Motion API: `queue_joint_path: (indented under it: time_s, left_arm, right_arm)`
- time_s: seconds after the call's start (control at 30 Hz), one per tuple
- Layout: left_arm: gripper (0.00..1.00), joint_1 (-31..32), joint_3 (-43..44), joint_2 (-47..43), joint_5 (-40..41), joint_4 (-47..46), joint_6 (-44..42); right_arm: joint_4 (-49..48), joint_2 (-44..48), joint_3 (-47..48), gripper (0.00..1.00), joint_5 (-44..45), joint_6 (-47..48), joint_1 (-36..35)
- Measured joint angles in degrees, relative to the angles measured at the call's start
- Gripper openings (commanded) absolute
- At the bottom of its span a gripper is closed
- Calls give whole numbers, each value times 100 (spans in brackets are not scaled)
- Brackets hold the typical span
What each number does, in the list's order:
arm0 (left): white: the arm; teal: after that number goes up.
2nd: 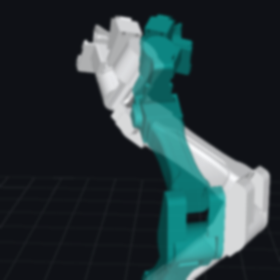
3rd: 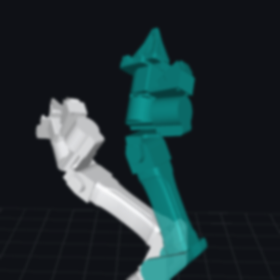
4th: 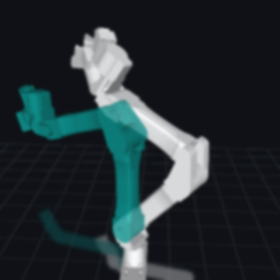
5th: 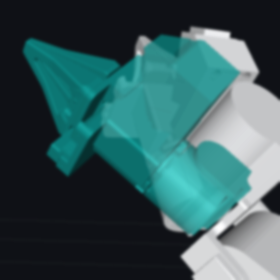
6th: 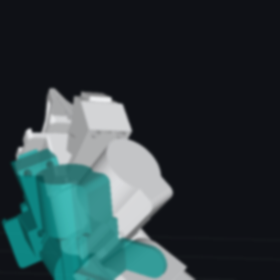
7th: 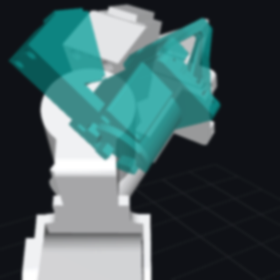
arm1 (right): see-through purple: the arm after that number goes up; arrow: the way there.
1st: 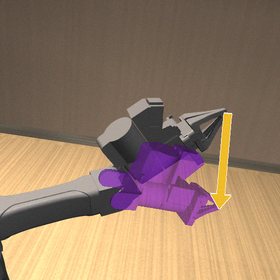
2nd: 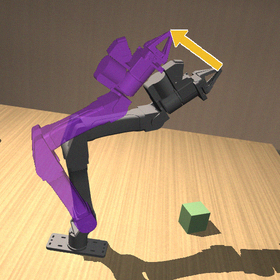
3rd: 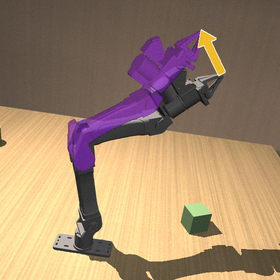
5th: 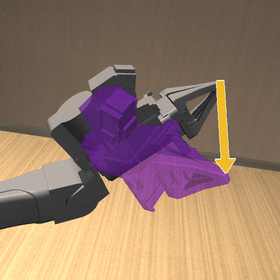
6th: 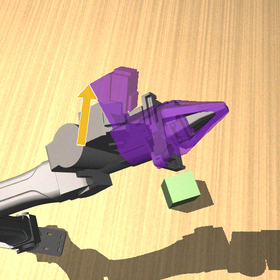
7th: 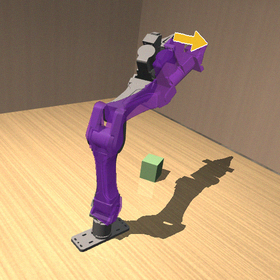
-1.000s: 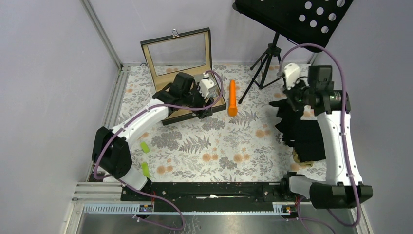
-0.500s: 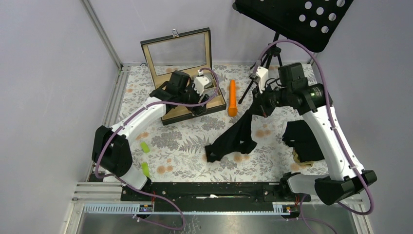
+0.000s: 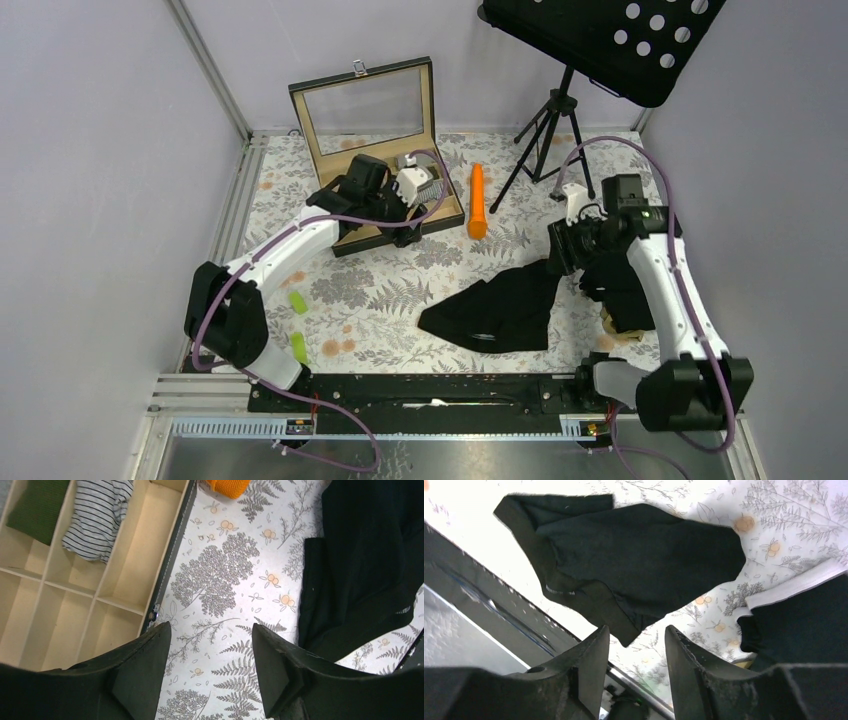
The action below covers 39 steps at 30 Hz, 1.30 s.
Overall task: Roll the underwear
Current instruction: Place the underwear at the center of the board, then flatten out the underwear at the center of the board.
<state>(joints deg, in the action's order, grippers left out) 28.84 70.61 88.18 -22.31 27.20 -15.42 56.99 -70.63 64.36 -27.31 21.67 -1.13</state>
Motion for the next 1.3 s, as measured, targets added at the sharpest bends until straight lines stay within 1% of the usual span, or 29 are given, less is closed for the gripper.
queue_joint_path:
  time_s: [0.07,0.13,0.2,0.3,0.33,0.43,0.5,0.57,0.6,0.7,0.8,0.9,1.07,1.17,1.3]
  left_arm:
    - [65,0,-66,-7,-28,13,-17]
    - [63,0,-140,-7,-50,20,-28]
    - [56,0,-210,-7,-92,37,-81]
    - [54,0,-308,-7,-337,157,-415]
    - [55,0,-354,-13,-420,192,-544]
    - [58,9,-802,-219,-754,409,-1368]
    - [60,74,-1143,-457,-885,632,-1961]
    - [61,225,-1453,-704,-962,809,-2592]
    - [61,306,-1547,-789,-994,859,-2828]
    - [60,643,-1727,-916,-1056,979,-3582]
    - [60,964,-1884,-914,-1069,929,-4177]
    - [61,1130,-2210,-914,-1095,726,-4601]
    - [62,1165,-2603,-916,-1141,367,-5141]
    - [62,1200,-2653,-916,-1239,216,-5458]
    - [60,1318,-2653,-870,-1388,63,-5838]
  right_arm:
    - [142,319,-4,49,-238,699,-15]
    - [396,761,-105,45,-415,1729,-173]
    - [588,1169,-428,39,-439,2597,-511]
    - [951,1493,-1180,36,-308,3644,-1128]
    - [1027,1508,-1377,36,-245,3884,-1259]
    - [1023,1510,-2039,38,42,4658,-1462]
    - [990,1578,-2367,43,210,5139,-1482]
    - [938,1703,-2649,49,306,5637,-1491]
    - [925,1751,-2739,51,328,5827,-1495]
    - [782,1945,-3062,51,387,6553,-1576]
    - [474,2201,-3421,48,428,6992,-1698]
    - [127,2347,-3709,47,450,7285,-1784]
    - [-313,2153,-3753,46,483,7392,-1853]
    - [-461,1969,-3759,47,496,7434,-1882]
    - [-566,1974,-3836,49,487,7530,-1934]
